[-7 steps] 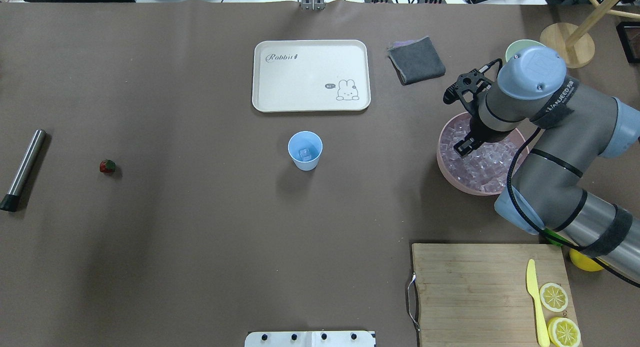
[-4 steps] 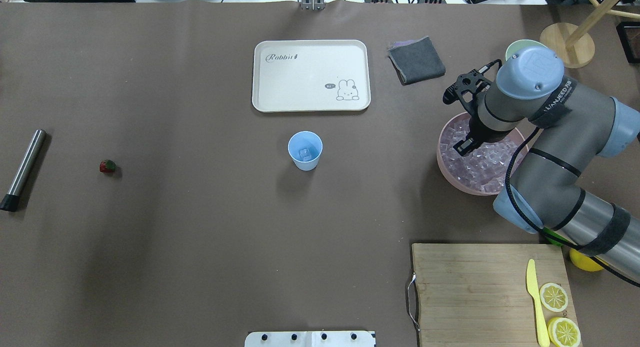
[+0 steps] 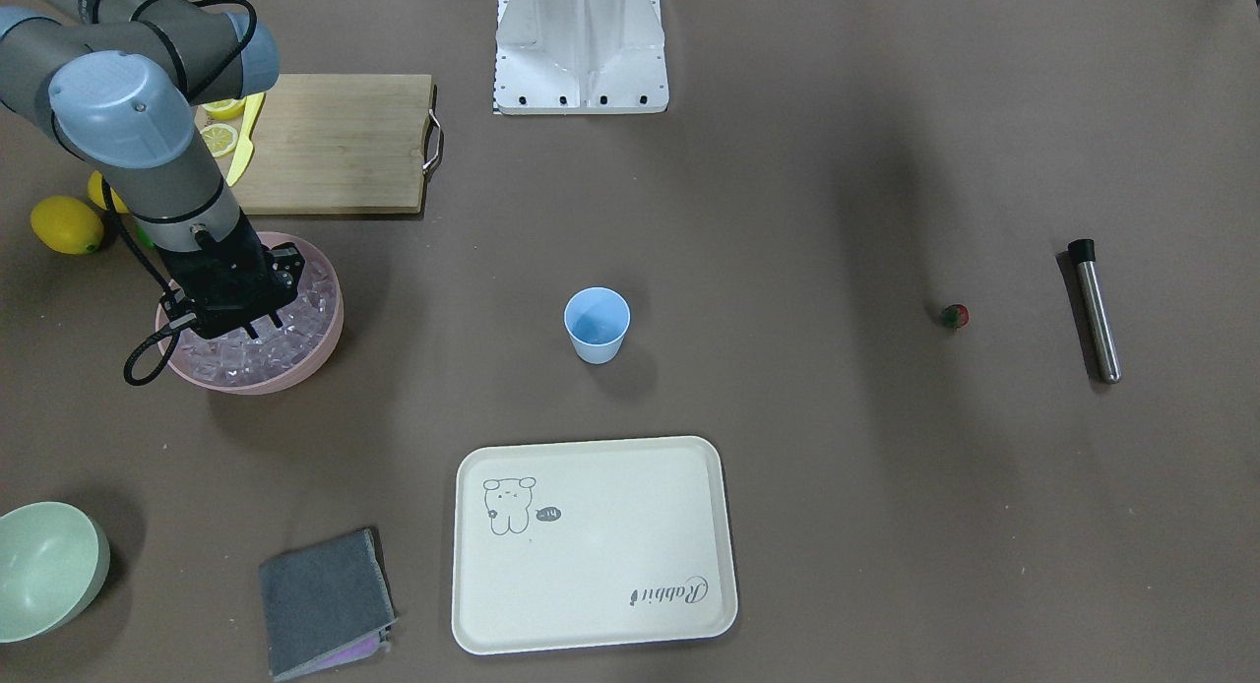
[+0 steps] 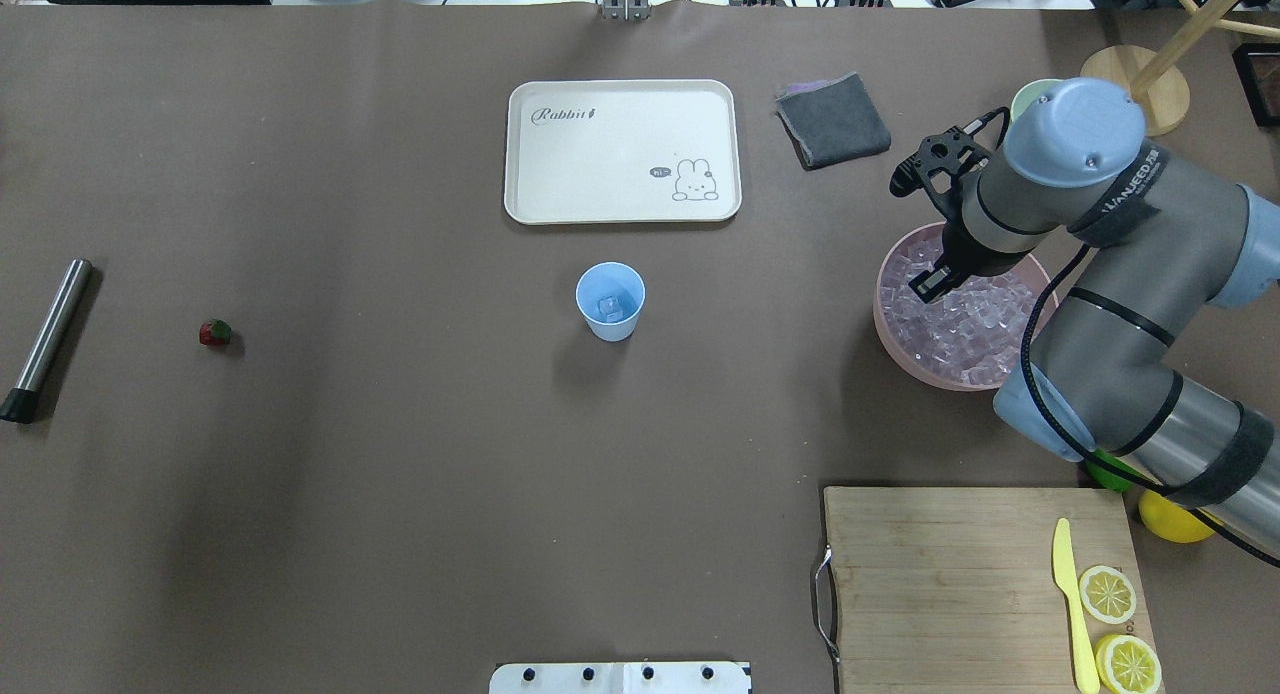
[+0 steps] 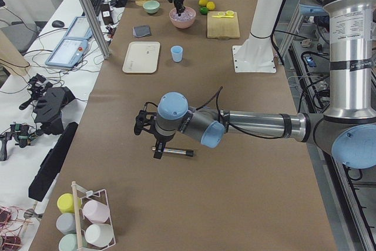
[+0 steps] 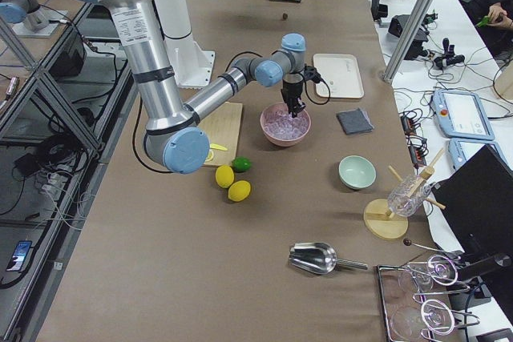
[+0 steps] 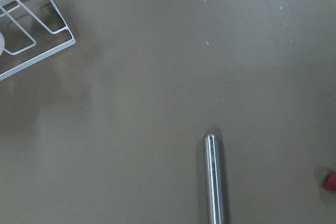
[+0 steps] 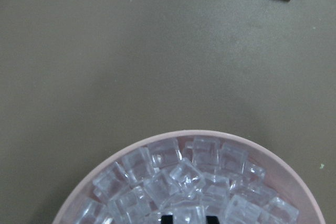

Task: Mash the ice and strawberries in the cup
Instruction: 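Carry the ice with the right gripper over the light-blue cup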

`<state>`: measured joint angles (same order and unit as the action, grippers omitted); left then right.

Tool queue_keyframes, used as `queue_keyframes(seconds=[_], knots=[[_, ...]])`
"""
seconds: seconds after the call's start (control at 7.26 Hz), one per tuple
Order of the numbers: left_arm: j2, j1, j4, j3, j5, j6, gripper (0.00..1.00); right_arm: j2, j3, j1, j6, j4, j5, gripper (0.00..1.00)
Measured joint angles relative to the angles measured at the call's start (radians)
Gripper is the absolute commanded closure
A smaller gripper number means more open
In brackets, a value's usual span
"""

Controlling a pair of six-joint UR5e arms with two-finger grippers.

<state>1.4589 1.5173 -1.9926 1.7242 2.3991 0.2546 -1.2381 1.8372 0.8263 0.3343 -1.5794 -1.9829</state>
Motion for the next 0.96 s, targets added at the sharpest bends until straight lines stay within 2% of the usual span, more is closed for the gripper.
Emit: queue_keyframes(seconds=[0.41,0.96], knots=[[0.000,0.000,0.001,0.007,0.000,0.000,0.03,0.072,0.008,-0.033,0.162,-0.001,-0.007,0.72],[0.000,0.000,0.005,0.020,0.018,0.000,0.03,0.258,-0.038,-0.142,0.445,-0.009,0.064,0.72]])
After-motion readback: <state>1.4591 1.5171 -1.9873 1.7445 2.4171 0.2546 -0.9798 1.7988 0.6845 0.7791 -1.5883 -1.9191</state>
